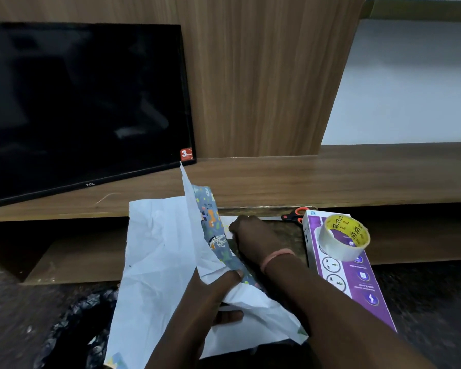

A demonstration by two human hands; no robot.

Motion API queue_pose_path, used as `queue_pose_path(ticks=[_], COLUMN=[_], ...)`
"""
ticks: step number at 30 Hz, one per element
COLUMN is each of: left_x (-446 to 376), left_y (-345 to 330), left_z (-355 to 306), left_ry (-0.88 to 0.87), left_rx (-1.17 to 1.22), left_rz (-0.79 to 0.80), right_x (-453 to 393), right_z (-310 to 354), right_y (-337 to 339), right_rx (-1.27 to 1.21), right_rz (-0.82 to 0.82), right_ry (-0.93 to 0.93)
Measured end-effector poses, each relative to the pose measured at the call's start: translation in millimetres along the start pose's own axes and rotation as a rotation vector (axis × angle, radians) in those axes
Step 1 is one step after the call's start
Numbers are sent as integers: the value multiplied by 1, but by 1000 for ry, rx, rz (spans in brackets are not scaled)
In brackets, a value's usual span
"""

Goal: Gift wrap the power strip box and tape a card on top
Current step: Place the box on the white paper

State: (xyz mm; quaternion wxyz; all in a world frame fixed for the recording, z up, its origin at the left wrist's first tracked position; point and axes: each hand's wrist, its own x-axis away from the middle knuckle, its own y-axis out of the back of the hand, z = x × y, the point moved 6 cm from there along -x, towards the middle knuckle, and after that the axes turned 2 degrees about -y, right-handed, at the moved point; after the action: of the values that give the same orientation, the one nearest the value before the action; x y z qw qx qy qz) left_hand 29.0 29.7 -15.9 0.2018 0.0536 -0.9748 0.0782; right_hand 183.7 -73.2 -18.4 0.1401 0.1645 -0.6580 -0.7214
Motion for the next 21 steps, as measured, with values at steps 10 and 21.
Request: queue_pose_path(ticks=[10,21], left_x=[-4,-4], left_y=[-3,-17], left_z=[1,-1], left_ry=[3,-51], left_rx=[9,-11], left_rz=[9,72], right_x=[-19,119], right_z=[2,-72], right_y=[-2,97], right_rx=[-41,-467], right_rz=[-67,-615], right_ry=[10,-412])
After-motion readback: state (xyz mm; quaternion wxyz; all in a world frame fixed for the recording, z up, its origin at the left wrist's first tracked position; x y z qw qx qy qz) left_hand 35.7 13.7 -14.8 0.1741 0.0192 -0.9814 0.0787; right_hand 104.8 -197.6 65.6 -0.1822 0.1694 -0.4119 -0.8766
